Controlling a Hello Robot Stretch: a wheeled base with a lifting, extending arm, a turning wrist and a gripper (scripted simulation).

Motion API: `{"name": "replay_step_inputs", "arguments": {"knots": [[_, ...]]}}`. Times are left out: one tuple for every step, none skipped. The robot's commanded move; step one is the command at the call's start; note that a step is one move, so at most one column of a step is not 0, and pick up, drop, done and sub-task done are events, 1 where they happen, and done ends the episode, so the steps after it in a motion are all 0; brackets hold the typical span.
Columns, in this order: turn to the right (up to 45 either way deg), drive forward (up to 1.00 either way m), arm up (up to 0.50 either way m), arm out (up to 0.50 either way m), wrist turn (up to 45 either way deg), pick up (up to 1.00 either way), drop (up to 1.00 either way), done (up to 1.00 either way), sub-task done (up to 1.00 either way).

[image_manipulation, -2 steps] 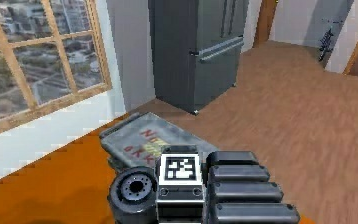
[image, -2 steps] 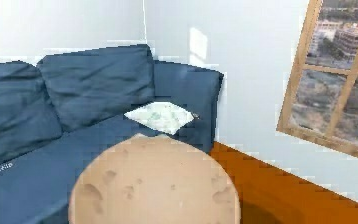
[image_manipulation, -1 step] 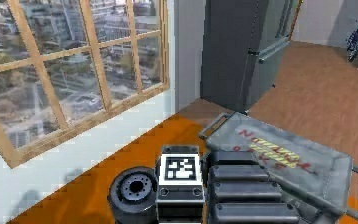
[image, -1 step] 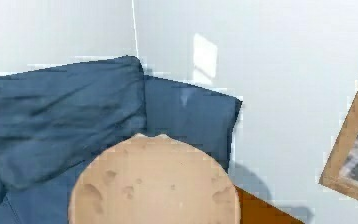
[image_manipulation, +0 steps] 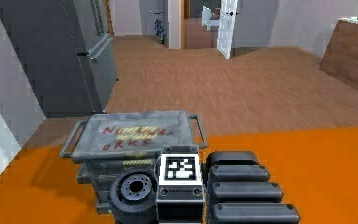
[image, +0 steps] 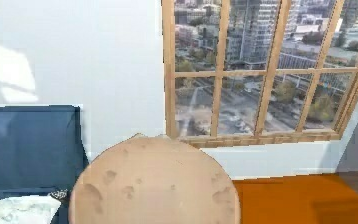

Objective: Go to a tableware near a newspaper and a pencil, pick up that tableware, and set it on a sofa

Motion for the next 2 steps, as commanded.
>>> {"name": "replay_step_inputs", "arguments": {"knots": [[42.0, 0.00, 0.00, 0.00, 0.0, 0.00, 0.00, 0.00, 0.00], [-45.0, 0.00, 0.00, 0.00, 0.0, 0.00, 0.00, 0.00, 0.00]]}}
